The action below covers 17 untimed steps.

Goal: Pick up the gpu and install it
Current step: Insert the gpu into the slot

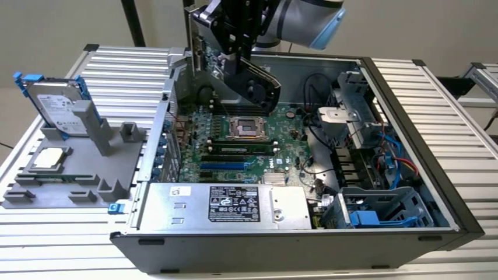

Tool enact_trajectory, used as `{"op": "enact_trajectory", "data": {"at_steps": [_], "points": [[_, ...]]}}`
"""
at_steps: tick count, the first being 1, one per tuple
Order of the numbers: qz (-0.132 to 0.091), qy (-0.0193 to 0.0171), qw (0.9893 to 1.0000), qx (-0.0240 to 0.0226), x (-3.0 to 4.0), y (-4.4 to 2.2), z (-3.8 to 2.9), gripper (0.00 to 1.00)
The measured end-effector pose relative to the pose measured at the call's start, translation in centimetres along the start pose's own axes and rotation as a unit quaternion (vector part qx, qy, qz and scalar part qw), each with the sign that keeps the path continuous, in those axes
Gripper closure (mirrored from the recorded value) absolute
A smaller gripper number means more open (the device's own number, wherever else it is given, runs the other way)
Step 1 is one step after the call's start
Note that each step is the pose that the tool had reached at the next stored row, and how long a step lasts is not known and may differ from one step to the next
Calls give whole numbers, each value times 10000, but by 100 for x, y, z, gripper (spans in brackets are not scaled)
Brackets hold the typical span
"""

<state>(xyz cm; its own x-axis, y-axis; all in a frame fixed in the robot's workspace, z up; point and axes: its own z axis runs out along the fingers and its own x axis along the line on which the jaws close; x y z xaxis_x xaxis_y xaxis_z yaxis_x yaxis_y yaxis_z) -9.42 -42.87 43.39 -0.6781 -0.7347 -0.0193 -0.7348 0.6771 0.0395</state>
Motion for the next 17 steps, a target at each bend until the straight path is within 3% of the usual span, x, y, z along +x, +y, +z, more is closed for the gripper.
{"op": "enact_trajectory", "data": {"at_steps": [17], "points": [[-358,14,9994,-7,0,0,0,100]]}}
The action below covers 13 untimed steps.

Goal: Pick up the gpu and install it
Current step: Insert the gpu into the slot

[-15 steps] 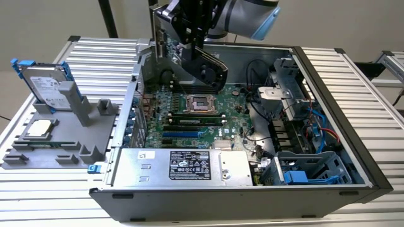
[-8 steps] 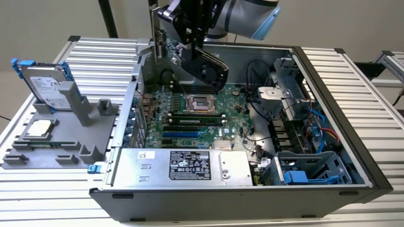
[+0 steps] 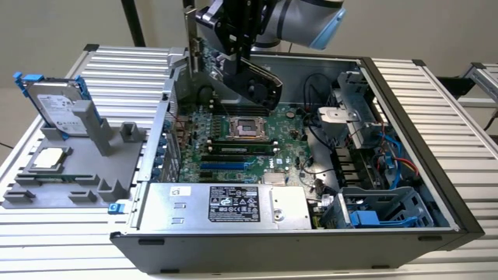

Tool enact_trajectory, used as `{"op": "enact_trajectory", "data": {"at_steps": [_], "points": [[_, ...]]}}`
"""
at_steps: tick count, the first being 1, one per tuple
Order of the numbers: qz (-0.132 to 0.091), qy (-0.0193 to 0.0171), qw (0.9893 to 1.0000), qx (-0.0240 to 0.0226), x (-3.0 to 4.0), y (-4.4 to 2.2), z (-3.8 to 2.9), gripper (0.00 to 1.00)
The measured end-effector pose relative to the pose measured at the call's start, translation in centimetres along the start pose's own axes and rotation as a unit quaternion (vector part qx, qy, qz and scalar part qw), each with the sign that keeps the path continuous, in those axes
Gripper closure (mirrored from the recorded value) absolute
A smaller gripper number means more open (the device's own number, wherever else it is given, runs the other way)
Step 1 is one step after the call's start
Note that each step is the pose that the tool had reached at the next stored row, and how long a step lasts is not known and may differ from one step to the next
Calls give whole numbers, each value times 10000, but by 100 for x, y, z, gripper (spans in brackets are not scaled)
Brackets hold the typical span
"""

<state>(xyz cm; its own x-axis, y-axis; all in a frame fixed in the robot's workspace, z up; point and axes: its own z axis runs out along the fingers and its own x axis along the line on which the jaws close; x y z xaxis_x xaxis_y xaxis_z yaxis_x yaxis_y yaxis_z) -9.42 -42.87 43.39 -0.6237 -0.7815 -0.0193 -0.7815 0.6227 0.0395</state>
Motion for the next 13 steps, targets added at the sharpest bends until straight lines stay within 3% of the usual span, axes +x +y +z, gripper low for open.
{"op": "enact_trajectory", "data": {"at_steps": [13], "points": [[-252,10,9997,-5,0,0,0,100]]}}
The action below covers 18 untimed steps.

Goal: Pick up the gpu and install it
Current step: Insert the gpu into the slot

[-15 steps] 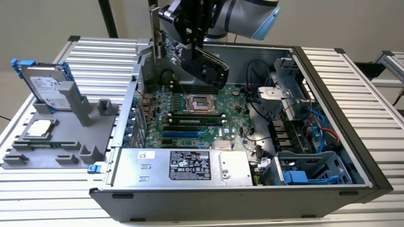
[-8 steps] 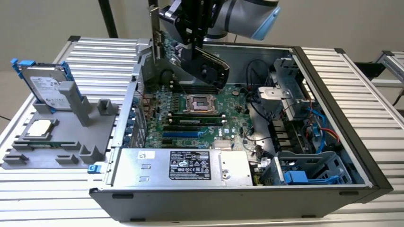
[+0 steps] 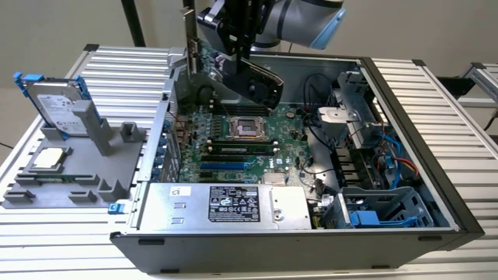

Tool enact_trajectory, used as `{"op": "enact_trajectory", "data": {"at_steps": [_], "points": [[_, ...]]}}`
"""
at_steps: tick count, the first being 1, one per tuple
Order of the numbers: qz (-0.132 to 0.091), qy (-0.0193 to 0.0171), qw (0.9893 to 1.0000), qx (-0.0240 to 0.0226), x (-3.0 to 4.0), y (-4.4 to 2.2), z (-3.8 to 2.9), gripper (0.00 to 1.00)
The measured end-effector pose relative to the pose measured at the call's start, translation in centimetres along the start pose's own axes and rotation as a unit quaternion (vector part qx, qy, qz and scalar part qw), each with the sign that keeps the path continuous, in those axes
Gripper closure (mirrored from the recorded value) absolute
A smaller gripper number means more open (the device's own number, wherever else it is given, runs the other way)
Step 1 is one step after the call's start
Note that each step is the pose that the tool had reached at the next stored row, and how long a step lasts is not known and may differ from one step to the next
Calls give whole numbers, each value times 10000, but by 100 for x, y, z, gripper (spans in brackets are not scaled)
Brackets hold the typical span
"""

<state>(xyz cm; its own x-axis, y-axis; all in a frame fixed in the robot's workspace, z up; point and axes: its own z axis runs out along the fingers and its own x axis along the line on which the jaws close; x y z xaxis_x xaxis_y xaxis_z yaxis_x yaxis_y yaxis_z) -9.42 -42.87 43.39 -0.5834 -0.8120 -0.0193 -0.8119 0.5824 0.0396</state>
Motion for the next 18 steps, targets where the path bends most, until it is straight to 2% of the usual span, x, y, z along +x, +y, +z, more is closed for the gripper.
{"op": "enact_trajectory", "data": {"at_steps": [12,16,18], "points": [[-313,12,9995,-6,0,0,0,100],[-437,17,9990,-8,0,0,0,100],[-559,22,9984,-11,0,0,0,100]]}}
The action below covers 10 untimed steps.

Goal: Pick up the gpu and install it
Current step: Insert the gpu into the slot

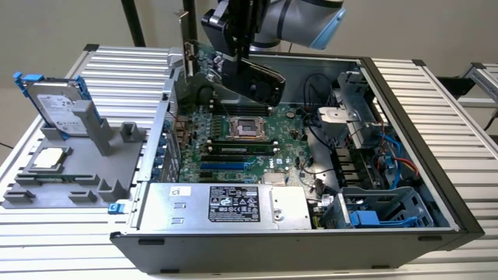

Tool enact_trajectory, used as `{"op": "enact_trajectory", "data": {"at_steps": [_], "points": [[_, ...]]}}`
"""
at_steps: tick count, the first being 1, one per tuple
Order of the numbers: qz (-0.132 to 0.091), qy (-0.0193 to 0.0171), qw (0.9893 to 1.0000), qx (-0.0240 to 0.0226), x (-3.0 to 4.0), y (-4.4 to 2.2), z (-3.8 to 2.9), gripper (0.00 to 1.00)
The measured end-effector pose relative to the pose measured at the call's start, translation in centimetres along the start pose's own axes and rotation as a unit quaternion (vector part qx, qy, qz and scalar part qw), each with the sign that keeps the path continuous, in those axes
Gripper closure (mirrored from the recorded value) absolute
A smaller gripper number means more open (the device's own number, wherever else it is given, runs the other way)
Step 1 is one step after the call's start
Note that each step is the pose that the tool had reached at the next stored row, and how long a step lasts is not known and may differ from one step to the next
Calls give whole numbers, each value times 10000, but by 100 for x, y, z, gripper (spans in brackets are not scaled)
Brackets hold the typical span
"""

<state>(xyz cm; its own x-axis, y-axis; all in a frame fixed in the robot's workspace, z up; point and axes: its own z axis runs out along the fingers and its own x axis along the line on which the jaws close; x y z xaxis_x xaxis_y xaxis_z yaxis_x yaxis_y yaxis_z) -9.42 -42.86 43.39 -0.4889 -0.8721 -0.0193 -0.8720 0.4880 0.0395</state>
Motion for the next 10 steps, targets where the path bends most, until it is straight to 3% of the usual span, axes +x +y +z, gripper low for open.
{"op": "enact_trajectory", "data": {"at_steps": [10], "points": [[-433,17,9991,-8,0,0,0,100]]}}
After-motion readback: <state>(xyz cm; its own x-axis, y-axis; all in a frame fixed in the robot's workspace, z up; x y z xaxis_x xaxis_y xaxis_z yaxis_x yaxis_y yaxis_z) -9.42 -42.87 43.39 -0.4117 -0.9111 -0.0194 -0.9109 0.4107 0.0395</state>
